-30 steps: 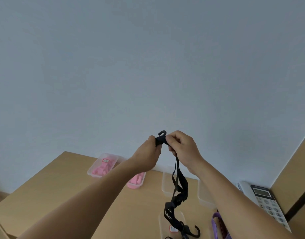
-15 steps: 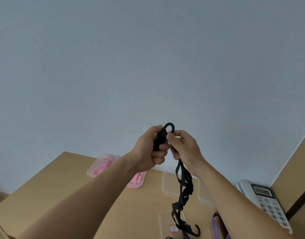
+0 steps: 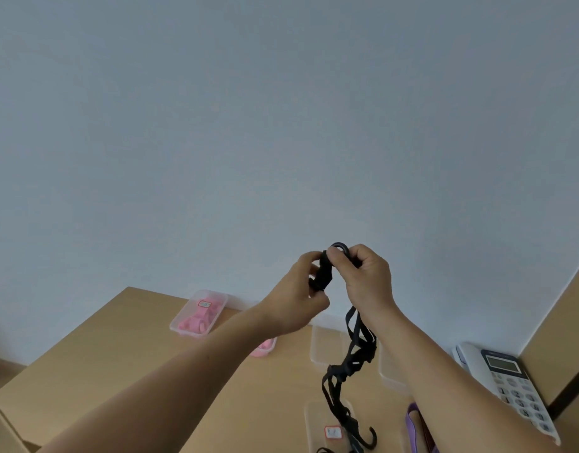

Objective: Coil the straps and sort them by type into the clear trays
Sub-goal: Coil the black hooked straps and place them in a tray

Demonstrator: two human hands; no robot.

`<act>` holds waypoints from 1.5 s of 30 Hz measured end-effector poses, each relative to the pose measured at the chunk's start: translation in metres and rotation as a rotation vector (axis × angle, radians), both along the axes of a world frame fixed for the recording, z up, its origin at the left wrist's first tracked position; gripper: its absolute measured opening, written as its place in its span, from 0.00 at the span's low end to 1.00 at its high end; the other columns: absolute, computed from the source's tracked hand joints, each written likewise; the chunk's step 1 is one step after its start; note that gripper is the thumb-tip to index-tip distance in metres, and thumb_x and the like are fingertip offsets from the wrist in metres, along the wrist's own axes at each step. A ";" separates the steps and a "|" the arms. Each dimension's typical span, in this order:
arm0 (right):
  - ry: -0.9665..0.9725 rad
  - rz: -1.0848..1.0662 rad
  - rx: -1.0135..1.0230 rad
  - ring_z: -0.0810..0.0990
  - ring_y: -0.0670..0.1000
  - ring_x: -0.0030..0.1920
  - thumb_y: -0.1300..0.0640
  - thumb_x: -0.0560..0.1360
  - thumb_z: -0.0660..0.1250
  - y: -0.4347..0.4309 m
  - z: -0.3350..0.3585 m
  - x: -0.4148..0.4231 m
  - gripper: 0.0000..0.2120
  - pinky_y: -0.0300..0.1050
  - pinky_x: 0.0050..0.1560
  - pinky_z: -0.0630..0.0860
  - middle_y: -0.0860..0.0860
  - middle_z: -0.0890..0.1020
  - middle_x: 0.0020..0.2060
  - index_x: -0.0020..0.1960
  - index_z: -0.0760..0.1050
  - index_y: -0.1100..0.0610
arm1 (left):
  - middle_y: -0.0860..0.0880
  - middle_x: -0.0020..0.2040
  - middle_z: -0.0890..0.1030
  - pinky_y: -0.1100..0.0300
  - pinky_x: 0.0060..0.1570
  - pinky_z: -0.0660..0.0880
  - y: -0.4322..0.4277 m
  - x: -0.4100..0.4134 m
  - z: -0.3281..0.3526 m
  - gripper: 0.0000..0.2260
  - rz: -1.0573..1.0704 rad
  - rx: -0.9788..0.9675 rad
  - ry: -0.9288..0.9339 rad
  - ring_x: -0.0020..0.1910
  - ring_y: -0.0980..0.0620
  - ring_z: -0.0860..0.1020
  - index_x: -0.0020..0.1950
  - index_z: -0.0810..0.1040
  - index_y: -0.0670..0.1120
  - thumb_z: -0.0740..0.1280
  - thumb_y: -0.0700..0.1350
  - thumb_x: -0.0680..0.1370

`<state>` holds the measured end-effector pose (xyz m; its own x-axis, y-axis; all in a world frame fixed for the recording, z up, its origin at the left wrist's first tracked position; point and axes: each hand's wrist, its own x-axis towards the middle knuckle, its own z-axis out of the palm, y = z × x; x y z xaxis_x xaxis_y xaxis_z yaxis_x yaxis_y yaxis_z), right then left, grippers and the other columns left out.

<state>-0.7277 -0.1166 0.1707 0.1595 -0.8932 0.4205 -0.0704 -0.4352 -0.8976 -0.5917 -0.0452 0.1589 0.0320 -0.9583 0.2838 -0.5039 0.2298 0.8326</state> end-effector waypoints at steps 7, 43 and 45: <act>0.231 0.199 -0.060 0.70 0.42 0.29 0.46 0.81 0.62 0.006 -0.004 -0.005 0.11 0.34 0.33 0.67 0.44 0.75 0.32 0.45 0.74 0.52 | 0.48 0.39 0.69 0.58 0.32 0.67 -0.002 -0.004 0.007 0.10 0.019 0.097 0.346 0.31 0.53 0.65 0.51 0.71 0.45 0.55 0.42 0.73; 0.424 0.009 -0.207 0.82 0.47 0.41 0.61 0.77 0.66 0.022 -0.013 0.013 0.07 0.37 0.46 0.76 0.45 0.78 0.49 0.49 0.81 0.53 | 0.48 0.32 0.69 0.65 0.22 0.58 -0.012 0.004 -0.005 0.07 0.258 0.331 0.249 0.24 0.53 0.61 0.39 0.68 0.44 0.59 0.42 0.77; 0.389 0.007 -0.267 0.81 0.48 0.41 0.62 0.78 0.67 0.023 -0.020 0.014 0.06 0.40 0.47 0.77 0.45 0.76 0.51 0.51 0.81 0.56 | 0.47 0.31 0.68 0.64 0.24 0.56 -0.010 0.003 -0.001 0.08 0.206 0.371 0.504 0.23 0.53 0.59 0.37 0.67 0.45 0.59 0.40 0.77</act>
<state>-0.7138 -0.0937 0.1511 0.3567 -0.7600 0.5433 -0.3752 -0.6491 -0.6617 -0.5891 -0.0550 0.1576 0.2674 -0.9499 -0.1617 -0.0346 -0.1772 0.9836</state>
